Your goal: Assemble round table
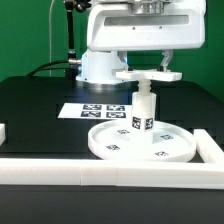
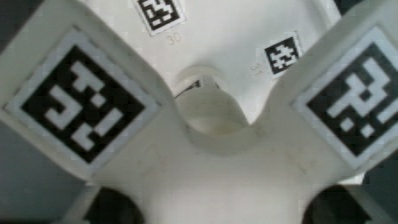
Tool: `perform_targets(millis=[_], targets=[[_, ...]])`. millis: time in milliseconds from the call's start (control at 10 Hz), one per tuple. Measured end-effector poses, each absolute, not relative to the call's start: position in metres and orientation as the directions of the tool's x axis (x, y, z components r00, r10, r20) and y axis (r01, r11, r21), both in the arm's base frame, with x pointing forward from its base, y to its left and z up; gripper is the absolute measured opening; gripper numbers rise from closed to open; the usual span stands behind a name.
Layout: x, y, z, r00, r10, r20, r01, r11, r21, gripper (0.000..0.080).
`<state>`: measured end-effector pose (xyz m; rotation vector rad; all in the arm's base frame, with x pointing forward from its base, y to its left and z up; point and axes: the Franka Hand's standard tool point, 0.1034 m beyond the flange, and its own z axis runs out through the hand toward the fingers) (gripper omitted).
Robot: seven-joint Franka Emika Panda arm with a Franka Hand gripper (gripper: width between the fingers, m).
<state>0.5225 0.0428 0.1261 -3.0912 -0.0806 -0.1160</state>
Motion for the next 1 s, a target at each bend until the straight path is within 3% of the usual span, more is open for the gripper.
perform_targets(millis=[1000], targets=[[0.522,0.038,0.109,0.990,0.114,0.078,0.117,-0.992,-0.037,0.0446]])
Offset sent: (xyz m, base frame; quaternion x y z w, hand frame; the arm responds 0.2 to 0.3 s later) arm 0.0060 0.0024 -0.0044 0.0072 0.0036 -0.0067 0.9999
